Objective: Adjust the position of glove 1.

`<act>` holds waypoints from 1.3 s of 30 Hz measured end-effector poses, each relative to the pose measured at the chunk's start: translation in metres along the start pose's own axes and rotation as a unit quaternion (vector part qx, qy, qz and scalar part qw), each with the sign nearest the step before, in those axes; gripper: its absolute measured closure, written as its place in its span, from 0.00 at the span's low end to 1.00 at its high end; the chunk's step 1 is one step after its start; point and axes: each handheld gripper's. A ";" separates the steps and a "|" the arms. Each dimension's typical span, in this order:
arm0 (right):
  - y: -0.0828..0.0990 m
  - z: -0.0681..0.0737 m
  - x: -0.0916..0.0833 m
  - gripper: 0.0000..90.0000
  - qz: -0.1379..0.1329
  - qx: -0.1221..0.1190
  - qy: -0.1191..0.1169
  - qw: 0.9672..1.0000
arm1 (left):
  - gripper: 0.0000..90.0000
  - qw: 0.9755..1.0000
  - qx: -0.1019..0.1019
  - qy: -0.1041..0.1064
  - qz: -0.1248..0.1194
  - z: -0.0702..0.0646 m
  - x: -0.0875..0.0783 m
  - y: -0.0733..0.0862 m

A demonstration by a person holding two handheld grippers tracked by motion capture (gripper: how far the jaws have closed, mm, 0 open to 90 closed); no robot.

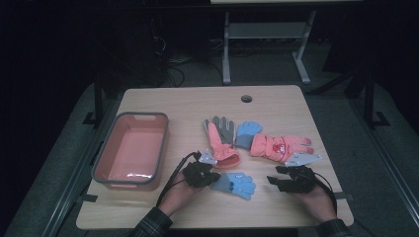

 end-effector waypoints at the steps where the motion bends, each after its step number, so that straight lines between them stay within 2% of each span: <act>1: 0.000 0.001 0.000 0.52 -0.001 -0.003 0.000 1.000 | 0.99 1.000 0.003 0.002 0.004 -0.001 -0.002 0.003; 2: 0.000 0.002 0.000 0.56 0.002 -0.004 -0.003 1.000 | 0.99 1.000 -0.001 0.007 0.000 -0.003 -0.002 0.005; 3: 0.000 0.003 0.000 0.62 0.002 -0.009 -0.010 1.000 | 0.99 1.000 0.004 0.007 0.005 -0.004 -0.003 0.007; 4: -0.001 0.004 0.000 0.68 0.005 -0.010 -0.021 1.000 | 0.99 1.000 -0.001 0.010 0.001 -0.006 -0.004 0.010; 7: -0.003 0.011 -0.001 0.89 -0.001 -0.023 -0.054 0.998 | 0.99 1.000 0.004 0.017 0.002 -0.010 -0.006 0.016; 9: -0.005 0.018 -0.001 0.96 -0.002 -0.039 -0.058 0.998 | 0.99 1.000 0.006 0.022 0.003 -0.013 -0.007 0.019; 11: -0.007 0.025 0.000 0.98 0.000 -0.049 -0.066 0.997 | 0.99 1.000 0.007 0.029 0.002 -0.017 -0.007 0.021; 13: -0.011 0.033 0.004 0.98 0.004 -0.061 -0.075 0.995 | 0.99 0.999 0.011 0.033 0.003 -0.022 -0.008 0.022; 17: -0.016 0.042 0.011 0.98 0.010 -0.081 -0.074 0.994 | 0.99 0.999 0.020 0.046 0.001 -0.031 -0.006 0.023; 18: -0.017 0.043 0.011 0.97 0.010 -0.081 -0.074 0.994 | 0.99 0.999 0.015 0.052 -0.003 -0.034 -0.005 0.023; 23: -0.016 0.039 0.010 0.94 0.010 -0.071 -0.069 0.995 | 0.99 0.998 0.026 0.058 -0.004 -0.039 -0.004 0.021; 24: -0.016 0.038 0.010 0.93 0.006 -0.072 -0.068 0.995 | 0.99 0.998 0.031 0.055 -0.003 -0.038 -0.005 0.021; 27: -0.016 0.036 0.010 0.90 0.005 -0.070 -0.066 0.995 | 0.94 0.999 0.022 0.047 -0.016 -0.034 -0.008 0.022; 30: -0.016 0.035 0.009 0.87 0.003 -0.067 -0.068 0.995 | 0.86 0.999 0.020 0.032 -0.024 -0.027 -0.014 0.024; 34: -0.018 0.033 0.009 0.85 -0.001 -0.064 -0.071 0.995 | 0.67 0.999 0.006 0.008 -0.035 -0.015 -0.018 0.030; 38: -0.023 0.030 0.005 0.80 -0.005 -0.056 -0.073 0.996 | 0.47 0.999 0.018 -0.013 -0.029 -0.005 -0.016 0.036; 39: -0.024 0.028 0.004 0.79 -0.009 -0.058 -0.071 0.996 | 0.45 0.999 0.022 -0.017 -0.023 -0.002 -0.015 0.037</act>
Point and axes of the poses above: each handheld gripper's, and its own axes: x roughly forward along the jaws, y roughly out of its underside, z roughly to its left, and after that the axes turned 15 degrees about z, right-handed
